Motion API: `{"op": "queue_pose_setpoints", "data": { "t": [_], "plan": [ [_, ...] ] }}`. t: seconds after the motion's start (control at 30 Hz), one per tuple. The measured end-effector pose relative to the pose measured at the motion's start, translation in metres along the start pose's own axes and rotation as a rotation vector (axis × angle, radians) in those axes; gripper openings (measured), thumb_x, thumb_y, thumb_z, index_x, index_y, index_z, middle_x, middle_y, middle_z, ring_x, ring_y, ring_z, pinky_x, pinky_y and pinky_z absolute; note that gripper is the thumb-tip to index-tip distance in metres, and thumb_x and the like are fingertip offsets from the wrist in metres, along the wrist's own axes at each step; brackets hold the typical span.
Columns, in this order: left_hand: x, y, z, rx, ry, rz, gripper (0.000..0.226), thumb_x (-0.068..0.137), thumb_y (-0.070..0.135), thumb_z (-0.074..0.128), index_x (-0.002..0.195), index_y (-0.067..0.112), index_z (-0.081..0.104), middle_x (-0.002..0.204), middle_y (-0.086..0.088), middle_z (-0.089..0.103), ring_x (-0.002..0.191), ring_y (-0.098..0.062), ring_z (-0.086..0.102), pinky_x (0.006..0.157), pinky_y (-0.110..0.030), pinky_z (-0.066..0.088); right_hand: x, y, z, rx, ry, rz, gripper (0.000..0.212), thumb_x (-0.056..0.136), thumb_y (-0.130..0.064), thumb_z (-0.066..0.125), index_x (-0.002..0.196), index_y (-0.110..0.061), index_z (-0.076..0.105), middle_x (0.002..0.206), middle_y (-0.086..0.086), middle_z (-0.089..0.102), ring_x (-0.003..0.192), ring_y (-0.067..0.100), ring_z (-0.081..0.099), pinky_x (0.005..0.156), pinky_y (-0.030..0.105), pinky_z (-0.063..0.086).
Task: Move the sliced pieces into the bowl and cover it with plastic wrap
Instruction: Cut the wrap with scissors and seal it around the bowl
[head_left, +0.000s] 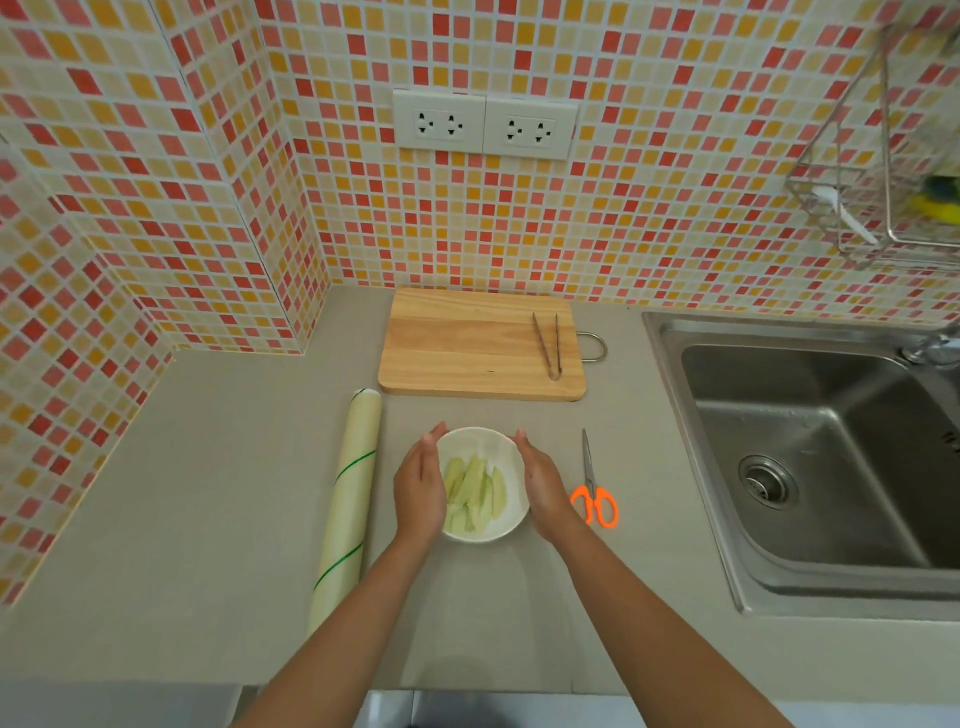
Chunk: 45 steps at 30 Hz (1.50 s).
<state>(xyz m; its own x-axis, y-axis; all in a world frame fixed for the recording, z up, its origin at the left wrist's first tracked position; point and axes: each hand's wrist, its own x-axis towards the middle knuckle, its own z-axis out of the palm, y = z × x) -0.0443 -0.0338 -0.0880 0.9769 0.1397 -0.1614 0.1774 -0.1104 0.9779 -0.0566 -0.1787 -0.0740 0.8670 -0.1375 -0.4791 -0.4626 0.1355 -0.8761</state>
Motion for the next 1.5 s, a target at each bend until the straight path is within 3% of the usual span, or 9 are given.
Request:
{"op": "queue_pose_setpoints", "data": {
  "t": [0.13,0.23,0.4,0.5,0.73,0.97,1.13,1.3,1.5],
  "plan": [
    [0.019,0.009,-0.010,0.039,-0.211,-0.020,0.052,0.101,0.051,0.026,0.127,0.025,0.063,0.122,0.017,0.064,0.124,-0.005,0.054,0.098,-0.014,0.036,-0.001,0.002,-0.004,-0.030,0.056,0.031,0.052,0.101,-0.045,0.033,0.096,-0.007,0.068,0.096,0.010,0.070,0.086,0.021,0.066,0.076,0.029,0.050],
    [0.028,0.023,-0.016,0.090,-0.215,0.007,0.055,0.101,0.049,0.025,0.135,0.021,0.058,0.136,0.010,0.058,0.126,0.002,0.046,0.093,0.001,0.029,0.001,-0.004,-0.008,-0.003,0.142,-0.058,0.052,0.102,-0.038,0.033,0.110,0.000,0.067,0.113,0.022,0.068,0.104,0.031,0.065,0.096,0.039,0.047],
    [-0.005,0.016,-0.016,-0.166,0.180,-0.186,0.060,0.100,0.050,0.029,0.135,0.010,0.055,0.142,-0.008,0.054,0.132,-0.017,0.049,0.107,-0.029,0.037,0.004,-0.018,-0.007,0.098,0.116,-0.142,0.045,0.103,-0.032,0.036,0.122,0.000,0.062,0.121,0.011,0.064,0.115,0.021,0.060,0.098,0.032,0.044],
    [-0.027,0.006,-0.005,-0.247,0.154,-0.362,0.054,0.100,0.049,0.034,0.127,0.010,0.060,0.131,-0.010,0.062,0.115,-0.023,0.060,0.092,-0.032,0.046,0.004,-0.014,0.002,0.059,0.030,-0.115,0.031,0.099,-0.031,0.047,0.094,-0.014,0.072,0.090,0.000,0.070,0.085,0.014,0.064,0.081,0.030,0.047],
    [-0.007,-0.005,-0.004,-0.232,0.037,-0.406,0.051,0.099,0.052,0.030,0.115,0.016,0.063,0.121,-0.010,0.067,0.105,-0.022,0.063,0.084,-0.031,0.050,0.003,0.003,0.001,0.042,0.019,-0.067,0.043,0.102,-0.037,0.036,0.114,-0.011,0.068,0.107,0.007,0.072,0.097,0.018,0.068,0.080,0.028,0.054],
    [0.022,0.008,-0.008,0.004,-0.210,-0.276,0.066,0.098,0.059,0.017,0.135,0.020,0.056,0.137,-0.004,0.059,0.124,-0.019,0.055,0.108,-0.036,0.041,0.009,-0.006,-0.009,-0.014,0.147,-0.049,0.041,0.101,-0.033,0.039,0.099,-0.006,0.070,0.092,0.006,0.069,0.080,0.016,0.065,0.065,0.022,0.050],
    [0.021,0.012,-0.006,-0.201,0.015,-0.260,0.064,0.100,0.053,0.023,0.142,0.011,0.046,0.144,-0.007,0.053,0.133,-0.018,0.048,0.116,-0.036,0.033,0.012,-0.011,-0.016,0.051,0.203,-0.126,0.040,0.103,-0.031,0.036,0.114,-0.006,0.065,0.113,0.010,0.066,0.100,0.019,0.061,0.080,0.021,0.048],
    [-0.001,0.006,0.006,-0.182,-0.036,-0.260,0.053,0.103,0.045,0.023,0.129,0.017,0.060,0.127,-0.007,0.065,0.119,-0.023,0.059,0.107,-0.040,0.044,0.010,-0.004,-0.008,0.133,0.076,-0.050,0.042,0.101,-0.035,0.039,0.113,-0.007,0.069,0.116,0.017,0.069,0.109,0.030,0.064,0.098,0.045,0.048],
    [0.007,0.006,0.008,-0.162,-0.049,-0.264,0.048,0.103,0.046,0.025,0.117,0.024,0.065,0.118,-0.005,0.068,0.112,-0.023,0.062,0.102,-0.041,0.047,0.016,0.000,-0.009,0.062,0.084,0.072,0.051,0.096,-0.053,0.039,0.085,-0.016,0.072,0.086,0.004,0.076,0.083,0.019,0.072,0.074,0.031,0.057]
  ]
}}
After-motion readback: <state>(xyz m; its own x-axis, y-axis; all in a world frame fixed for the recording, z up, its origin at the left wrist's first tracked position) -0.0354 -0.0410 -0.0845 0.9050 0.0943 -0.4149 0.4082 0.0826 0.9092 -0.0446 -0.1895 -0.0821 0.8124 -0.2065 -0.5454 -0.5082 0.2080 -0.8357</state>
